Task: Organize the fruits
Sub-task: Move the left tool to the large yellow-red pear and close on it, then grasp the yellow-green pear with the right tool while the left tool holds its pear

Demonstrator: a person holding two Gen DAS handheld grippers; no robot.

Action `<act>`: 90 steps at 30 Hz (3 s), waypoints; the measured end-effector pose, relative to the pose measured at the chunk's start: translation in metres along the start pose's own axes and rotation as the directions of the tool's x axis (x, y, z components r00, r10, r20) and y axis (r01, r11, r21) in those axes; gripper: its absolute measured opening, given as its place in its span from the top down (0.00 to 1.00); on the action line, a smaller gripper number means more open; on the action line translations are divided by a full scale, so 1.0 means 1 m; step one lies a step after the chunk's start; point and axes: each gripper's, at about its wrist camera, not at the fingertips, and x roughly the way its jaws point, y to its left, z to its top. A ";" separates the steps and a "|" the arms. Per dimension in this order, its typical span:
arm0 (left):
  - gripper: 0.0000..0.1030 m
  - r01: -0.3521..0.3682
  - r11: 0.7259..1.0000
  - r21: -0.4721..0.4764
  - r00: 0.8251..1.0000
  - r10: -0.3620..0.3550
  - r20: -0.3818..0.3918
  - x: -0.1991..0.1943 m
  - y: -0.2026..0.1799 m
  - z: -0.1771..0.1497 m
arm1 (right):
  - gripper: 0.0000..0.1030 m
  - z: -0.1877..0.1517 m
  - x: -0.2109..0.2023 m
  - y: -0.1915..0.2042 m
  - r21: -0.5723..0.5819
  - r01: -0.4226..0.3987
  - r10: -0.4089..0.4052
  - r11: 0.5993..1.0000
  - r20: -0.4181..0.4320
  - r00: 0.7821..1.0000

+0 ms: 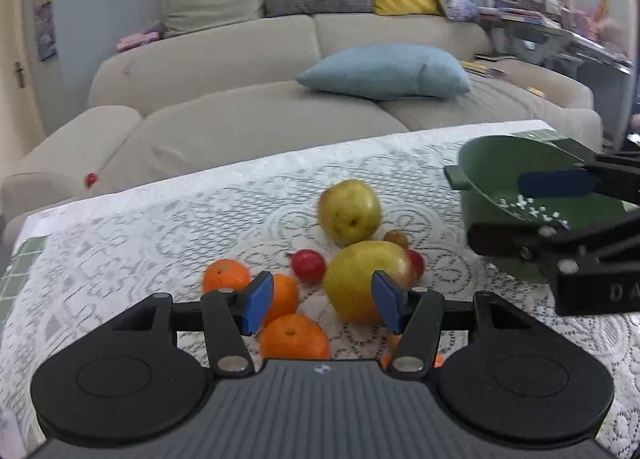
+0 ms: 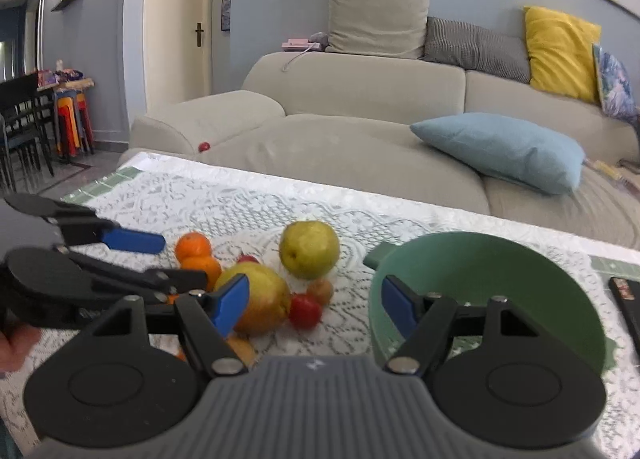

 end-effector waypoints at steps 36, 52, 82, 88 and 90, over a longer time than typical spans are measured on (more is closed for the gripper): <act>0.28 0.078 0.996 0.048 0.997 -0.077 -0.025 0.051 -0.006 0.001 | 0.21 0.002 0.025 -0.014 0.019 0.055 -0.054 0.998 -0.062 0.997; 0.29 0.124 0.992 0.009 0.991 -0.123 -0.055 0.049 0.005 0.006 | 0.20 0.022 0.042 -0.011 0.009 0.053 -0.052 0.999 -0.058 0.997; 0.24 0.050 0.999 0.005 0.999 -0.050 0.015 0.030 0.026 0.019 | 0.16 0.047 0.069 -0.002 -0.118 -0.007 -0.006 0.993 -0.107 0.994; 0.24 -0.013 0.996 -0.092 1.000 0.014 0.012 0.030 0.056 0.020 | 0.19 0.069 0.104 0.009 -0.122 -0.050 0.030 0.991 -0.161 0.986; 0.24 -0.041 0.991 -0.125 0.999 0.042 0.004 0.031 0.066 0.020 | 0.19 0.073 0.119 0.009 -0.097 -0.043 0.023 0.994 -0.200 0.980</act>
